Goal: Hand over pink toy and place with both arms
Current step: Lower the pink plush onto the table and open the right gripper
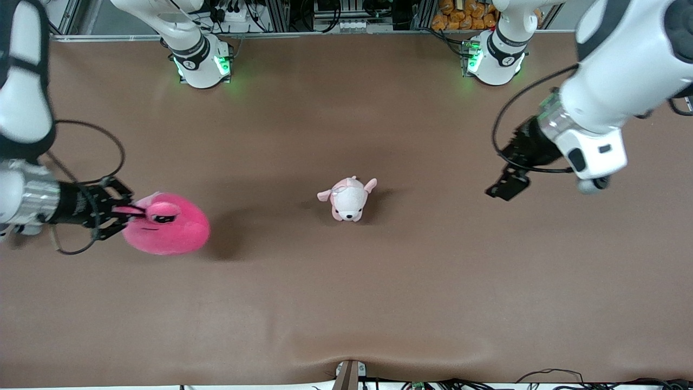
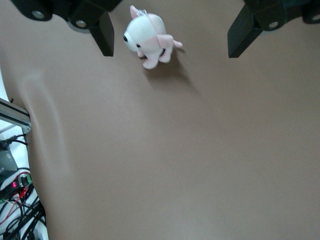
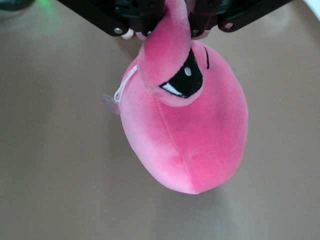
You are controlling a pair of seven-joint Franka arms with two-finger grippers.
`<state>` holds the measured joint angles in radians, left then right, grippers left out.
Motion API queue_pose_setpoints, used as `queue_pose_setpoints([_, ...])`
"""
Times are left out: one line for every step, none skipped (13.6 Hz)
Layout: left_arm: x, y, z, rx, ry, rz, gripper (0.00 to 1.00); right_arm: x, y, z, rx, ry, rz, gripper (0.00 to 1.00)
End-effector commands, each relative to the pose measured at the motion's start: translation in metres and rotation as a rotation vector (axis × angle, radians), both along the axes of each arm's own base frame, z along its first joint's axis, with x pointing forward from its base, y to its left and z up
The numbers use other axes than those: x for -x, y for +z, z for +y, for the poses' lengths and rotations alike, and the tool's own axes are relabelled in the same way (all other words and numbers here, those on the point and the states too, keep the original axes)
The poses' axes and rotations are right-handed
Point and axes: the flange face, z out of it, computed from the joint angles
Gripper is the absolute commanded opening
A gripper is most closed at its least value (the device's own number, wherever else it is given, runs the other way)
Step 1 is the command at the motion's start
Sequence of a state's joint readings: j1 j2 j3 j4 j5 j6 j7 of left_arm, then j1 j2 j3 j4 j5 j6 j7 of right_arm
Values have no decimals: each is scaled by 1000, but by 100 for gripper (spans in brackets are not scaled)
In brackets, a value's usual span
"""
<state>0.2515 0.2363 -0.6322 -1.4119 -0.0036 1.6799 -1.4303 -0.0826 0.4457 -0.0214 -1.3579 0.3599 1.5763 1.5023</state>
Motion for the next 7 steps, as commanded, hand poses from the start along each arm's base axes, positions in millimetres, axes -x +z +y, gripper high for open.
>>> queue_pose_setpoints([-5,4,40,-67,-68,-25,100,0,-68,-55,-69,103,42,0])
queue_pose_setpoints([-8,3,57,-116,-119,-34,100,2,-89,-79,-90,112,51,0])
queue_pose_setpoints([-10,3,67,-152,-197,-45,100,4,-103,-95,-113,126,50,0])
queue_pose_setpoints([-12,2,76,-175,-261,-52,100,6,-120,-108,-131,142,53,0])
queue_pose_setpoints([-16,2,99,-202,-282,-53,100,7,-136,-111,-149,173,60,0])
queue_pose_setpoints([-19,2,120,-209,-310,-54,100,9,-147,-116,-164,205,59,0])
queue_pose_setpoints([-21,2,136,-210,-358,-55,100,11,-149,-124,-175,223,46,49])
